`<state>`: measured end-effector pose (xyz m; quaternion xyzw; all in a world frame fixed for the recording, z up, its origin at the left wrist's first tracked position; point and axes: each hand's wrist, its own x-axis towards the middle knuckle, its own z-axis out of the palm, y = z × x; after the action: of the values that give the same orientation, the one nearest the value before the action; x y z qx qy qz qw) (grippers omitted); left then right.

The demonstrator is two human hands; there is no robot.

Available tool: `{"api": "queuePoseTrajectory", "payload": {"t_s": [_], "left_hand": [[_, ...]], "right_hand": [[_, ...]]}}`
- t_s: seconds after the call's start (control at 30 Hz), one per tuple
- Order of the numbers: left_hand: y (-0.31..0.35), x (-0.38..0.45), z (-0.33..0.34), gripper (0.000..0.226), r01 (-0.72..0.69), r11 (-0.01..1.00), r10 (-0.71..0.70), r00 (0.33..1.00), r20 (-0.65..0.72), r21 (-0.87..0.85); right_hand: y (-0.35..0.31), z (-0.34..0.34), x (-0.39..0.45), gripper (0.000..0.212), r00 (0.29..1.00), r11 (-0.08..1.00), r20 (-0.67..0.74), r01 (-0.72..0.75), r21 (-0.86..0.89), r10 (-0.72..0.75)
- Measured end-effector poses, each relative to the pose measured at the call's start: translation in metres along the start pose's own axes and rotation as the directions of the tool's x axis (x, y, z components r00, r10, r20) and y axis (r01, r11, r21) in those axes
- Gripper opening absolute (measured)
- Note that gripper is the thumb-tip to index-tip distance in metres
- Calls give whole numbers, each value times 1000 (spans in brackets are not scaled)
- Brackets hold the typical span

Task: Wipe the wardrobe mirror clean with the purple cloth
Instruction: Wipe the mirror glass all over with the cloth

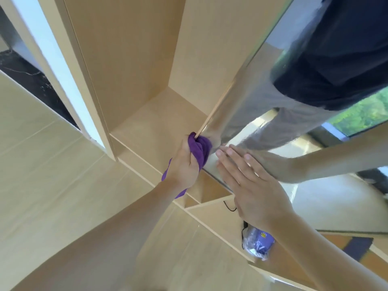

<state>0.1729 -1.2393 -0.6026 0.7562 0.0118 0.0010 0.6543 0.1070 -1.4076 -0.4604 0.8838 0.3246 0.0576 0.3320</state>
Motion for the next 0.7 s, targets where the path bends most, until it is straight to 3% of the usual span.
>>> {"api": "queuePoseTrajectory", "payload": {"t_s": [0.13,0.2,0.27,0.33,0.4,0.43,0.5,0.57,0.7], "left_hand": [[-8,-2,4,45,-13,999,12,999,-30,-46],[-13,-5,10,34,10,996,-17,997,-76,-92],[-15,-6,17,26,67,982,-94,984,-151,-176],[-8,-11,26,25,126,937,-188,968,-168,-326],[-1,-10,33,25,141,851,-261,949,-174,-506],[2,-10,34,24,178,806,-320,933,-163,-564],[1,-8,39,24,291,710,-441,894,-83,-642],[-6,-9,42,22,365,625,-502,865,4,-690],[-13,-12,43,41,434,618,-566,824,12,-656]], "right_hand": [[-31,26,0,73,995,988,89,41,152,-55],[-48,36,-3,72,997,953,78,-14,304,-10],[-64,37,-7,71,991,833,65,-130,537,113],[-86,36,-12,63,923,537,127,-318,781,362],[-107,32,-12,52,769,92,341,-457,885,541],[-116,31,-10,46,695,-117,457,-478,870,556],[-128,31,-3,36,610,-431,640,-475,767,467],[-134,35,2,31,562,-619,750,-463,635,348],[-139,44,5,25,453,-810,863,-406,424,224]]}}
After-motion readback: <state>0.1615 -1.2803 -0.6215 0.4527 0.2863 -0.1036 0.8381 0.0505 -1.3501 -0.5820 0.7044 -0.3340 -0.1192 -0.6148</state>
